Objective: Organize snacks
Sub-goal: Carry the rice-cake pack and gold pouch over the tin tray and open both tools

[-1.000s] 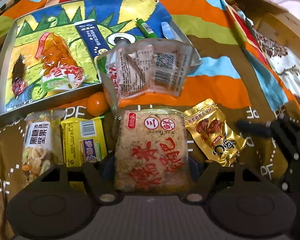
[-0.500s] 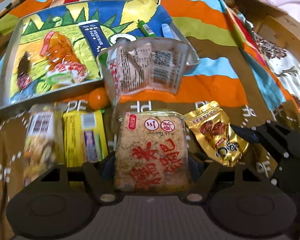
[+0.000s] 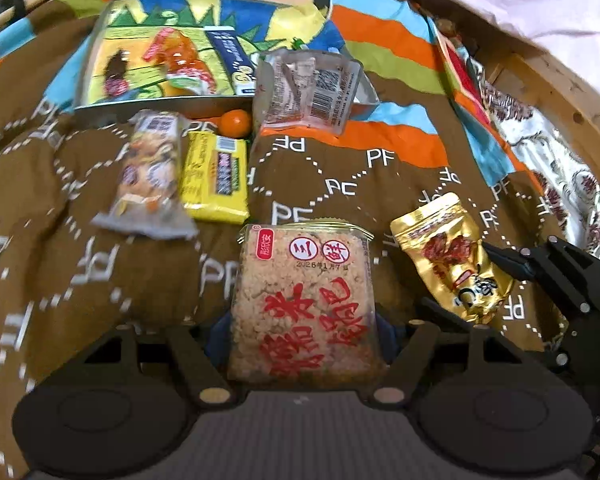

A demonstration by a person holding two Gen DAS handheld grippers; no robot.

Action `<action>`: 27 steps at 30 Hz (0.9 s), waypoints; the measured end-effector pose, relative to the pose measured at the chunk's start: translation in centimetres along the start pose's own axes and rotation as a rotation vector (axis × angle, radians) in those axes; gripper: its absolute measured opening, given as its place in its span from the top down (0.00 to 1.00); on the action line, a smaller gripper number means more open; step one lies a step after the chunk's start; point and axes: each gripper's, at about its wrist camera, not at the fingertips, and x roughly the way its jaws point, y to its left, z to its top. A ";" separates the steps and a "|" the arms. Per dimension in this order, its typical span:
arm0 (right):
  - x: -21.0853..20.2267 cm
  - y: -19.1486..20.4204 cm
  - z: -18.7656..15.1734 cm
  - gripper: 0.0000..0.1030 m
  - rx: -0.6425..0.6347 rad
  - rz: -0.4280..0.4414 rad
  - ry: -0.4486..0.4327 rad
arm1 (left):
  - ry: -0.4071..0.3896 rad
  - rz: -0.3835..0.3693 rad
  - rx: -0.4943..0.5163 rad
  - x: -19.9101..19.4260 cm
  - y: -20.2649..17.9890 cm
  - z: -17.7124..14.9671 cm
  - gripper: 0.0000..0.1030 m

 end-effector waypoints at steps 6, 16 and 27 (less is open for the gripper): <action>-2.2 0.6 0.2 0.43 0.014 -0.014 -0.077 | -0.075 -0.038 -0.092 -2.2 1.7 -1.8 0.29; -3.9 1.1 1.7 0.43 -0.033 -0.066 -0.289 | -0.293 -0.009 -0.120 -6.3 2.7 -1.1 0.29; -1.7 -1.6 5.4 0.43 0.019 -0.075 -0.377 | -0.382 0.006 -0.116 -6.4 2.8 3.3 0.29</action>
